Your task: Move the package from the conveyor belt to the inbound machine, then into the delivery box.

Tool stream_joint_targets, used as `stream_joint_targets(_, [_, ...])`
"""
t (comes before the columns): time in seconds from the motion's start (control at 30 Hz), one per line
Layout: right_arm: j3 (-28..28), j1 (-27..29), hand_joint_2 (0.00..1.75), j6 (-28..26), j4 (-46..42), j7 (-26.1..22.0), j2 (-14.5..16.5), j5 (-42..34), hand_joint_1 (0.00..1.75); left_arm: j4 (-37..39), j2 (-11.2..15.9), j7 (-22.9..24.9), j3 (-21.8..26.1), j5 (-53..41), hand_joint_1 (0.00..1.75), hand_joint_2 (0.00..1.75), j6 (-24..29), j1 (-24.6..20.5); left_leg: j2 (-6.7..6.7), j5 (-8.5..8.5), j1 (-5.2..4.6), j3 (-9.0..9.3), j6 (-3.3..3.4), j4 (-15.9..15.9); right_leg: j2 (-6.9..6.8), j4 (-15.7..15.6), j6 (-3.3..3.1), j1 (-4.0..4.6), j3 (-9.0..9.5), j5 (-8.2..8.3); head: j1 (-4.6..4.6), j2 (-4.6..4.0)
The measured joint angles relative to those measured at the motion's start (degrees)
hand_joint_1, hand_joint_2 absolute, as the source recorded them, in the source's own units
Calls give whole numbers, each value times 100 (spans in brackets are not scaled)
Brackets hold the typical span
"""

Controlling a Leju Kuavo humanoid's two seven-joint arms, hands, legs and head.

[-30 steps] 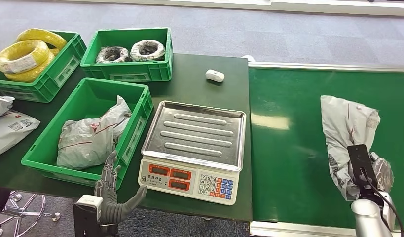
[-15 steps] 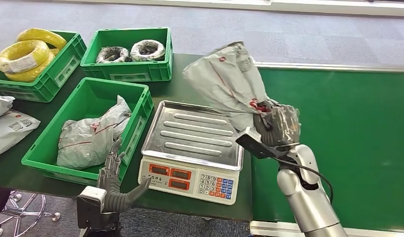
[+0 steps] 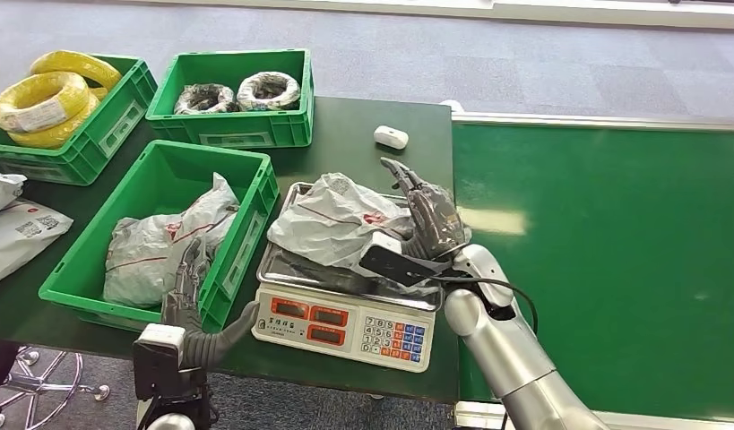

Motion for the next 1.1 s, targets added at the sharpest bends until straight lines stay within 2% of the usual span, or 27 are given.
stream_joint_targets(0.13, [34, 267, 175, 307, -113, -291, 36, -667, 0, 120, -66, -67, 10, -401, 0, 175, 181, -135, -5, 0, 0, -2, 0, 1, -3, -1, 0, 0, -2, 0, 0, 0])
stream_joint_targets(0.37, [197, 767, 175, 333, -800, -431, 3, -1084, 0, 336, -178, -145, -205, -716, 0, 175, 411, -521, -2, -1, 0, -1, 0, 1, -2, -1, 0, 0, -3, 0, 0, 0])
stream_joint_targets(0.57, [150, 1190, 175, 276, -1686, -674, -126, -1852, 0, 413, -228, -20, -615, -1252, 0, 175, 468, -757, -4, -1, -1, -2, 1, 4, -3, -2, 0, -1, -7, 0, 0, 0])
stream_joint_targets(0.67, [-7, 1527, 175, -55, -2371, -709, -262, -1871, 0, 421, -321, 269, -972, -1725, 0, 175, 368, -958, -4, -2, -3, -7, 2, 5, -3, -4, 0, -3, -9, 0, 1, 0])
stream_joint_targets(0.83, [-479, 2293, 175, -1075, -3403, -813, -517, -1682, 0, 538, -472, 789, -1588, -2226, 0, 175, -1, -1338, -14, -4, -5, -9, 3, 7, -10, -8, 1, -6, -14, 0, 0, 0])
stream_joint_targets(1.0, [-1399, 3276, 175, -2109, -4177, -892, -632, -1821, 0, 861, -596, 1070, -2086, -2177, 0, 175, -128, -1667, -17, -5, -5, -12, 4, 5, -12, -9, 1, -6, -16, 0, -1, 0])
stream_joint_targets(1.1, [-2086, 3775, 175, -2381, -4301, -854, -589, -2115, 0, 1140, -669, 1203, -2348, -2081, 0, 175, -190, -1825, -16, -6, -5, -14, 5, 4, -12, -9, 1, -5, -15, 0, -1, 0])
